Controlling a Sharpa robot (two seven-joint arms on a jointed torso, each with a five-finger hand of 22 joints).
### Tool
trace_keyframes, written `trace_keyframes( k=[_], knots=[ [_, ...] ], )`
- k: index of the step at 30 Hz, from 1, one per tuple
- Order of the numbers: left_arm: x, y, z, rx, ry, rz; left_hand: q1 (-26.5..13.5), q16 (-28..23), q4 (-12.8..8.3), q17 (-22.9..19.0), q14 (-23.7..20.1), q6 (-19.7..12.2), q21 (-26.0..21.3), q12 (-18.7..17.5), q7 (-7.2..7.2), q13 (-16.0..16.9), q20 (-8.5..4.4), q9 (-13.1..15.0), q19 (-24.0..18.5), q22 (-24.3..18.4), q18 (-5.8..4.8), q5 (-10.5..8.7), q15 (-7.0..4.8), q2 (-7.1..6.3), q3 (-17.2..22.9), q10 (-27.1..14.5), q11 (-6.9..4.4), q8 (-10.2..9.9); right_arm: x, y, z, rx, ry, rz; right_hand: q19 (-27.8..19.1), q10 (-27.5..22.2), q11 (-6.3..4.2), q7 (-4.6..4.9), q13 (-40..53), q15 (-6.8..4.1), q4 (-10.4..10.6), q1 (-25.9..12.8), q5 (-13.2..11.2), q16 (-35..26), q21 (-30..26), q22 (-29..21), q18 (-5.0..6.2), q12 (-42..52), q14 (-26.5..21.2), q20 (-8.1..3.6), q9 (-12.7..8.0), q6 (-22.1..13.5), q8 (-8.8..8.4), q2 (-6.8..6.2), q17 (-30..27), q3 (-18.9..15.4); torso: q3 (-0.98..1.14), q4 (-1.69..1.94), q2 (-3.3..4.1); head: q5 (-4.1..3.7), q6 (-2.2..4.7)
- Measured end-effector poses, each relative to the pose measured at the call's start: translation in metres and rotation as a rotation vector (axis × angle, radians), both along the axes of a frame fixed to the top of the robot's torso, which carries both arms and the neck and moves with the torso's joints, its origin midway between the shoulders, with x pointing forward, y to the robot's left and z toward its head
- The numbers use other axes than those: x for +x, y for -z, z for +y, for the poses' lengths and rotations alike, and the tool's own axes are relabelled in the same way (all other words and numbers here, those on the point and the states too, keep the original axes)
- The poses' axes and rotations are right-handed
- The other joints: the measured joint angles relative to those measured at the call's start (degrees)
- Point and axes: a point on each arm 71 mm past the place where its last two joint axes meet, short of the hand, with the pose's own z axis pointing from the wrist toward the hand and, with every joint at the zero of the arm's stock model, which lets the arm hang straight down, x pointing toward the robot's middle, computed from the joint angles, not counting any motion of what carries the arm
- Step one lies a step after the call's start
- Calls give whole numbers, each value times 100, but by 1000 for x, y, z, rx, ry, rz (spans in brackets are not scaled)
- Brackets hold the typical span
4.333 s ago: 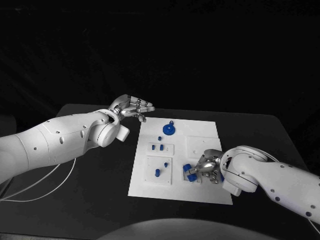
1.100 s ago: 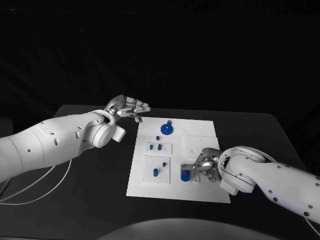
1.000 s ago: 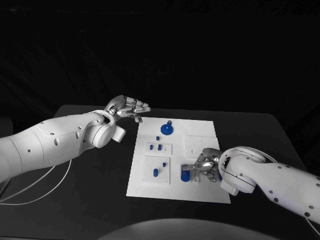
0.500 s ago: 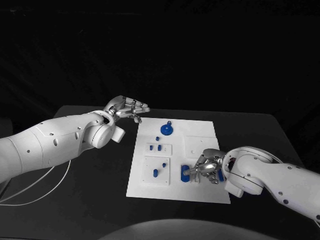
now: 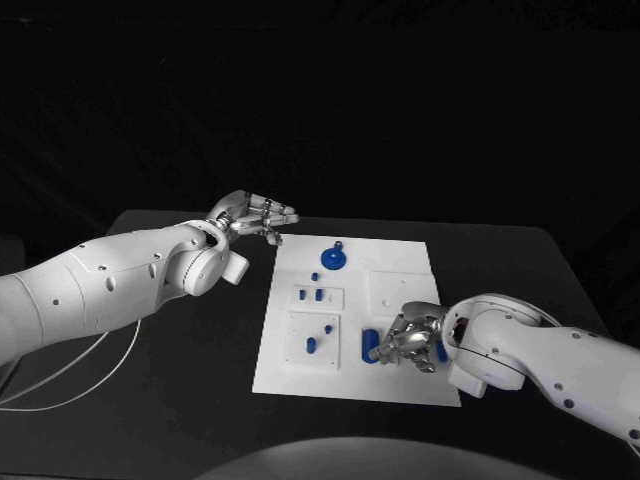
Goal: Assemble the parts on the task board
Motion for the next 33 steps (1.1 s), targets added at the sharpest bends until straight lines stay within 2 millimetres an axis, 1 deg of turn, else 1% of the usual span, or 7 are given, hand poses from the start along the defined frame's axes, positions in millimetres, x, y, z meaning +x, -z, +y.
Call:
trace_keyframes(
  k=[2,5,7,12,15,20,33],
  knots=[
    [0,0,0,0,0,0,0,0,0,0,0,0,0,0,0,0,0,0,0,0,0,0,0,0,0,0,0,0,0,1,1,-2,-1,2,0,0,0,0,0,0,-136,-43,-8,10,1,7,-38,0,0,0,0,0,0,78,0,135,0,3,0,3,-2],
    [0,0,0,0,0,0,0,0,0,0,0,0,0,0,0,0,0,0,0,0,0,0,0,0,0,0,0,0,0,2,2,-5,0,4,0,0,0,0,0,0,-273,-132,-56,21,28,16,-38,0,0,0,4,0,0,177,0,309,0,3,0,8,-4],
    [0,0,0,0,0,0,0,0,0,0,0,0,0,0,0,0,0,0,0,0,0,0,0,0,0,0,0,0,0,3,2,-8,3,6,0,0,0,0,0,0,-245,-192,-89,21,28,16,-38,-1,0,0,18,0,0,236,0,366,0,3,0,12,-7],
    [0,0,0,1,-1,1,0,0,0,1,0,0,0,0,0,0,0,0,0,0,0,0,0,0,0,0,0,0,2,5,1,-17,14,8,0,0,0,10,0,0,-190,-322,-235,21,28,16,-38,-2,0,0,92,-10,0,291,-1,566,0,0,0,13,-7],
    [0,0,0,2,-1,2,0,0,0,1,0,0,0,0,0,0,0,0,0,0,0,0,0,0,0,0,0,0,3,6,0,-22,21,10,0,0,0,18,-1,0,-168,-379,-330,21,28,16,-38,-2,0,0,111,-19,0,233,-1,704,0,-1,0,13,-4],
    [0,1,0,4,-2,6,0,0,0,1,0,0,0,0,0,0,0,0,0,0,0,0,0,0,0,0,0,0,4,10,-1,-28,31,15,0,0,0,18,-1,0,-151,-438,-340,43,28,23,-37,19,0,0,152,-19,0,208,-1,838,3,-3,0,4,-2],
    [0,2,0,11,-5,17,0,0,16,1,0,0,0,0,0,0,0,0,0,1,0,0,0,0,16,0,0,0,2,21,-2,-35,28,53,0,-1,0,18,-1,0,-289,-452,-227,43,28,22,-37,18,0,1,115,-18,0,194,-19,604,3,-3,-1,4,-22]
  ],
)
